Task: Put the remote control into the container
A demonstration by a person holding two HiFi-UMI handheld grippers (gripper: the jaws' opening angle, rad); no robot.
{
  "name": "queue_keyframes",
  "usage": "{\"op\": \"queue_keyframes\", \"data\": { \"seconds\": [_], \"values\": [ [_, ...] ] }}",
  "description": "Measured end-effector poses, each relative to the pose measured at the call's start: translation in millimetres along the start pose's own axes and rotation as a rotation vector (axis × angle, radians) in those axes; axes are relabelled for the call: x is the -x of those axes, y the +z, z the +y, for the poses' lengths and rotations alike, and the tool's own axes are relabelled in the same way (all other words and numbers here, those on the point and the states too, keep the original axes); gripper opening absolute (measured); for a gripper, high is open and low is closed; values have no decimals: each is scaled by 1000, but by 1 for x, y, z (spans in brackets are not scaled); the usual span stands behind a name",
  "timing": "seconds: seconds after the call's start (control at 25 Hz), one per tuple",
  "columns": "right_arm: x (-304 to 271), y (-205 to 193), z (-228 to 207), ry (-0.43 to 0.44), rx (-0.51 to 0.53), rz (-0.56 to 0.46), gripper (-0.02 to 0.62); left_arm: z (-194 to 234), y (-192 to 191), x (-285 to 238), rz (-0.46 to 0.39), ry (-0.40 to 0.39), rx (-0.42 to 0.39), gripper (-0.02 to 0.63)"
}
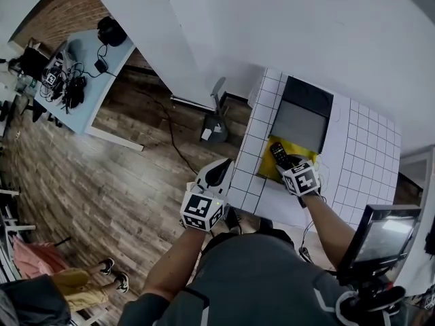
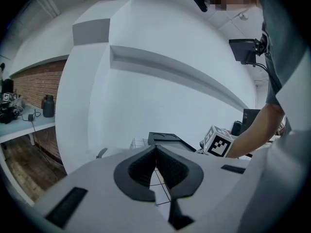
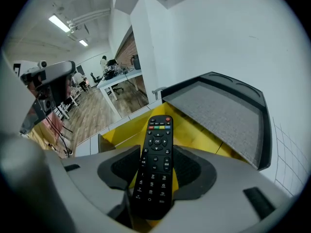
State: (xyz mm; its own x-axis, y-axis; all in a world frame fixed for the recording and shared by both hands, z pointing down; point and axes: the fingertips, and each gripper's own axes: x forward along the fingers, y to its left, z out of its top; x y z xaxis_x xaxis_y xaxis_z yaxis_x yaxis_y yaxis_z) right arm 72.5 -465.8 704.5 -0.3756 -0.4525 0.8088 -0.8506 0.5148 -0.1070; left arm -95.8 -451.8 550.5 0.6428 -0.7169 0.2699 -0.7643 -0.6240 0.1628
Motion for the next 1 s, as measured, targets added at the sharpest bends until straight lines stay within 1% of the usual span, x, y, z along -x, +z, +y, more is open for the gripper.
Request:
{"op": "queue_keyframes", "data": {
  "seconds": [0.16,0.56,0.68,0.84,1.0],
  "values": [
    [-5,2,1,-5,13,21,218,1,-5,-1,15,-7,-1,9],
    [-16,-3,5,-10,25,56,218,-1,-2,3,16,-15,-13,9],
    [-19,-5,4,-11,13,66,218,-1,0,5,17,-13,-17,9],
    [-20,-5,2,1,-8,70,218,-3,2,8,18,-16,-42,11],
    [-21,-6,4,13,-1,83,218,-5,5,11,6,-16,-49,9]
  ]
}}
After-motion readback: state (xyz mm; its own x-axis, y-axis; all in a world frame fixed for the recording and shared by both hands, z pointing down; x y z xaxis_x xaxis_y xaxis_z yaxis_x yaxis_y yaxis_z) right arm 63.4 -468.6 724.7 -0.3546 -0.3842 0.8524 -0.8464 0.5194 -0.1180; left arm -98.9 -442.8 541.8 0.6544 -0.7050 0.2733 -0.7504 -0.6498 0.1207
